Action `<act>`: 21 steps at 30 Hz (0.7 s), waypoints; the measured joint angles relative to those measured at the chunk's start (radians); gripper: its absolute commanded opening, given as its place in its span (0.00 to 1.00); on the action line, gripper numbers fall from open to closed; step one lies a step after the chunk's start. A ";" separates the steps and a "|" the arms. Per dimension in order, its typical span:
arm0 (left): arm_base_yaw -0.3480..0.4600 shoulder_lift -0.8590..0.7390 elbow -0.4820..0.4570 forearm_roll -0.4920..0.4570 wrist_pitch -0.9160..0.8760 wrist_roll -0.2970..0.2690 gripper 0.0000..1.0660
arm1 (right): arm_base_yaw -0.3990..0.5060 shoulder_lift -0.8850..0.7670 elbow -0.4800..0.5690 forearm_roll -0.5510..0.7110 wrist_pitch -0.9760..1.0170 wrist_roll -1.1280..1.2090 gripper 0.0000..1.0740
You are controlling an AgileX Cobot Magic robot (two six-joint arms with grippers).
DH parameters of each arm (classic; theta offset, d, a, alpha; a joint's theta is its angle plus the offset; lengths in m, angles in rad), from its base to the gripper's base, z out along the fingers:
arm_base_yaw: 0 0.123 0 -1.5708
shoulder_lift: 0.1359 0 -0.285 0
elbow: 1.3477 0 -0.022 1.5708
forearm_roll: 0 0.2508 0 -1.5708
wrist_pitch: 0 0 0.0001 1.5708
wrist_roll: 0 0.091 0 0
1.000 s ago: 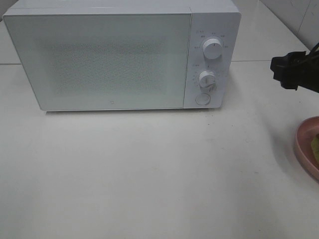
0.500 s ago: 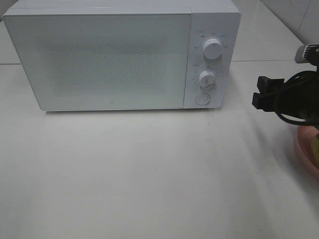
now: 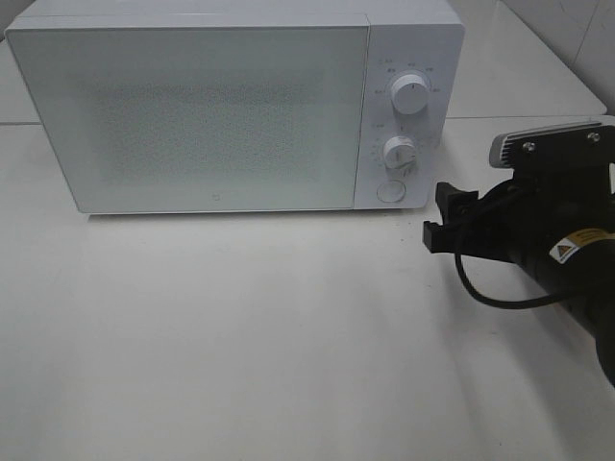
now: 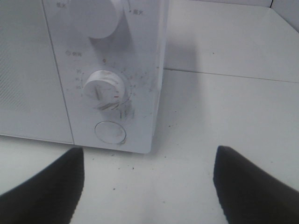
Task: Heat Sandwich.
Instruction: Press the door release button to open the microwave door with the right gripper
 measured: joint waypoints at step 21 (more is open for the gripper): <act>0.000 0.000 0.000 0.000 0.000 0.000 0.90 | 0.135 0.041 -0.001 0.127 -0.044 0.090 0.69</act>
